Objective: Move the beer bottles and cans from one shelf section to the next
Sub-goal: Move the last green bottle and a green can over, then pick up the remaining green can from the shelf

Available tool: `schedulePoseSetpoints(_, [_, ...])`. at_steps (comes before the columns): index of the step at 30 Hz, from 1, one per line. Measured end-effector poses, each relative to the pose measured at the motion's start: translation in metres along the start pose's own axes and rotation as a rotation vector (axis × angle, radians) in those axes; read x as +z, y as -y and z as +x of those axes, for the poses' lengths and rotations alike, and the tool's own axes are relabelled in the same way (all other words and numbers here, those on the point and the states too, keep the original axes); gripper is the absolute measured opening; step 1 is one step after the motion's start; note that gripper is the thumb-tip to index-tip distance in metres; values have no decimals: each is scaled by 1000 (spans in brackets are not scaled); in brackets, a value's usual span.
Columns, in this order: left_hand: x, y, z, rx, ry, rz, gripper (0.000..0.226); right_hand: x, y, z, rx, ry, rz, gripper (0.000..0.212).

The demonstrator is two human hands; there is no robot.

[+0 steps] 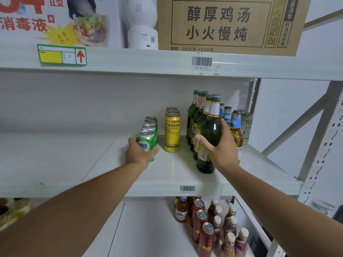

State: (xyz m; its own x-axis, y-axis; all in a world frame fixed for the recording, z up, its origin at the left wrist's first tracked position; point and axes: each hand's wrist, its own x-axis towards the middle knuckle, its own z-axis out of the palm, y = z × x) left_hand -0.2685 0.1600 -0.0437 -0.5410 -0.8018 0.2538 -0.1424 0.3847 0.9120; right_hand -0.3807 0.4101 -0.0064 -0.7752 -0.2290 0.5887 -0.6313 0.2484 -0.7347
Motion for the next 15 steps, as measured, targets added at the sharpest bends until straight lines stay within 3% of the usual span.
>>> schedulePoseSetpoints(2, [-5, 3, -4, 22, 31, 19, 98, -5, 4, -6, 0, -41, -41, 100])
schedulePoseSetpoints(5, [-20, -1, -8, 138, 43, 139, 98, -14, 9, -16, -59, -165, -245, 70])
schedulePoseSetpoints(7, [-35, -5, -9, 190, 44, 231, 100, -17, 13, -22, -140, -162, -368, 50])
schedulePoseSetpoints(11, [-73, -5, -7, 288, 57, 337, 94, -10, 31, -32, -335, 18, -419, 27])
schedulePoseSetpoints(15, [-112, 6, -6, 344, 56, 439, 76, 21, 61, -40, -424, 209, -448, 38])
